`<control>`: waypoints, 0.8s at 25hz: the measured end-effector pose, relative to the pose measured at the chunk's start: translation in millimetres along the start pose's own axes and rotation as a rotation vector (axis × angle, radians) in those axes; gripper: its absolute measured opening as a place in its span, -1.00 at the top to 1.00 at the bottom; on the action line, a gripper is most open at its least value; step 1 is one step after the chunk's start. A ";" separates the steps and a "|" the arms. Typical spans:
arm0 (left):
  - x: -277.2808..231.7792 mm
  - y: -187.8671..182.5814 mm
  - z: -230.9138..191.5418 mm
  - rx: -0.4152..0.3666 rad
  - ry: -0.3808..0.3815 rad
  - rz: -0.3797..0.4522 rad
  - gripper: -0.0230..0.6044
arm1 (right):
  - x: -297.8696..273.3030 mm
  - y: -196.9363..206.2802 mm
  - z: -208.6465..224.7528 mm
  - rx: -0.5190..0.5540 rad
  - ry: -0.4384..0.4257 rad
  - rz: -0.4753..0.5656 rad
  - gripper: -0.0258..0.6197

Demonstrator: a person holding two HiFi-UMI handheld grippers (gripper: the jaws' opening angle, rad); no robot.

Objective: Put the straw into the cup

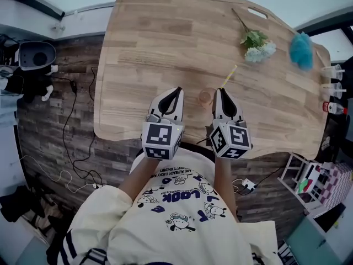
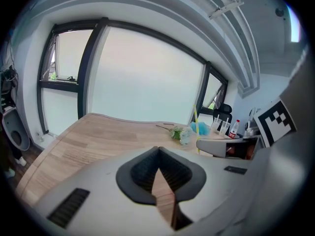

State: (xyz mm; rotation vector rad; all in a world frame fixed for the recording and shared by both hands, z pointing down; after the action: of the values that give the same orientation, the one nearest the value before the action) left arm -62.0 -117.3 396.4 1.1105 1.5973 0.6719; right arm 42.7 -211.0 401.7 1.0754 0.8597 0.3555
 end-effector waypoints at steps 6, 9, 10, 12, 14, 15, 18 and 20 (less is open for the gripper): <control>-1.0 5.9 0.0 0.004 -0.003 -0.018 0.82 | -3.0 6.2 0.5 0.010 -0.003 0.026 0.85; 0.0 7.0 0.7 0.005 -0.005 -0.021 0.82 | -3.2 8.4 -0.6 0.011 -0.009 0.036 0.85; 0.1 7.5 0.8 0.007 -0.006 -0.022 0.82 | -3.7 9.1 -0.8 0.009 -0.012 0.039 0.85; -0.4 8.3 -0.1 0.008 -0.008 -0.025 0.82 | -5.9 10.8 -1.1 0.007 -0.017 0.041 0.85; -0.8 9.6 -1.5 0.009 -0.009 -0.030 0.82 | -8.2 13.4 -2.2 0.012 -0.019 0.037 0.85; -0.9 9.9 -1.6 0.011 -0.009 -0.032 0.82 | -8.8 14.8 -2.8 0.015 -0.020 0.033 0.85; -1.8 9.1 -1.6 0.011 -0.007 -0.029 0.82 | -9.7 17.6 -4.5 0.019 -0.029 0.027 0.85; -2.0 8.8 -2.1 0.008 -0.008 -0.028 0.82 | -9.8 19.6 -5.2 0.020 -0.032 0.022 0.85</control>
State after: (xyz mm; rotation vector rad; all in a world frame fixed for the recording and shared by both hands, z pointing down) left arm -61.0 -115.2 405.3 1.0931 1.6074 0.6427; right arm 35.2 -205.0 422.1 1.1075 0.8251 0.3480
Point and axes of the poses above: the fingertips, and each gripper's own axes: x backward along the fingers, z to its right, y out of its underside, the point moved 2 cm from there along x, backward along the fingers, and after that the axes turned 10 degrees about y, right-handed, at the moved point
